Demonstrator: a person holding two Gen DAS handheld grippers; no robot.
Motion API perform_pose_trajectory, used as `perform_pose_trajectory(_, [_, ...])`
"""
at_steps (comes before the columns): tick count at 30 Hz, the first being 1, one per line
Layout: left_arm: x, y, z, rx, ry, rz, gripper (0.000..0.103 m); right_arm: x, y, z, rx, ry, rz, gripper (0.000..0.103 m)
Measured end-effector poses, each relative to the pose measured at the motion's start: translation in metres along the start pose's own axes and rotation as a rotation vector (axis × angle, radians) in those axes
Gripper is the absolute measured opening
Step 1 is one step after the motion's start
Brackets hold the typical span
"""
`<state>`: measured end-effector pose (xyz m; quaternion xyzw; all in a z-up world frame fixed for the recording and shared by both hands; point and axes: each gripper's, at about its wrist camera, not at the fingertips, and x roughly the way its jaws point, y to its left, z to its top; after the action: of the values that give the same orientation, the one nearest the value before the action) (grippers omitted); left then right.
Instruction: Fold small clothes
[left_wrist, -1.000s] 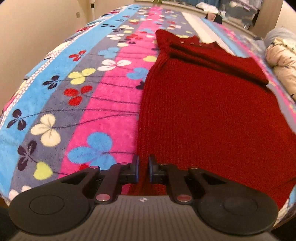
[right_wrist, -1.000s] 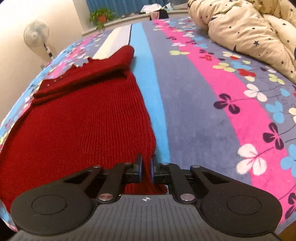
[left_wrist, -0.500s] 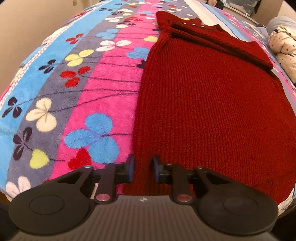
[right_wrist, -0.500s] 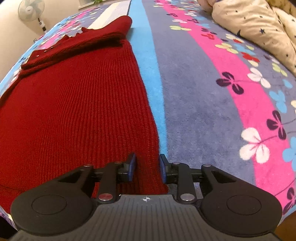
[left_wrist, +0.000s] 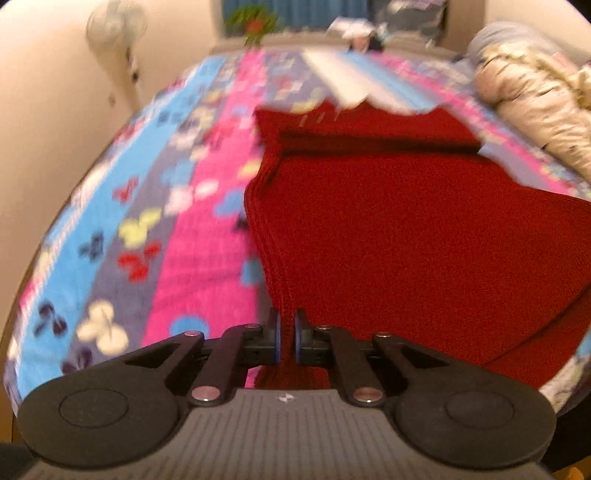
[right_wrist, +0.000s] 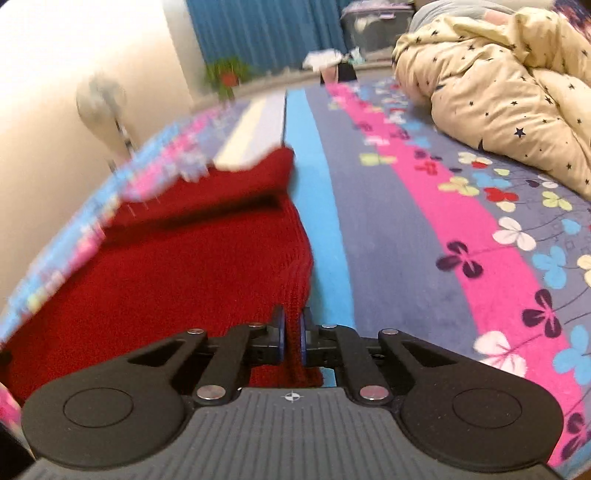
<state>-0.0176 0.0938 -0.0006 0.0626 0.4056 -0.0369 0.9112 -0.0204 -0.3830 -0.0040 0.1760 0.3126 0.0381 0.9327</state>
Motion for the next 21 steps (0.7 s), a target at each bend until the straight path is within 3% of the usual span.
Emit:
perform_pose_trajectory(6, [-0.097, 0.016, 0.001, -0.069, -0.125, -0.134, 0.005, -0.08, 0.001, -0.004, 0.076, -0.138, 0.12, 0.005])
perform_pose_trajectory(9, [-0.142, 0.022, -0.007, -0.06, -0.153, -0.187, 0.005, -0.123, -0.011, -0.013, 0.136, -0.207, 0.135, 0.005])
perform_pose_trajectory(12, [-0.157, 0.02, -0.01, -0.042, -0.147, -0.212, 0.005, -0.13, -0.036, -0.013, 0.233, -0.221, 0.114, 0.005])
perform_pose_trajectory(16, [-0.121, 0.028, 0.012, -0.078, -0.15, -0.186, 0.005, -0.082, -0.053, 0.009, 0.283, -0.183, 0.074, 0.005])
perform_pose_trajectory(21, [-0.001, 0.063, 0.083, -0.196, -0.092, -0.135, 0.006, 0.026, -0.048, 0.065, 0.203, -0.107, 0.01, 0.005])
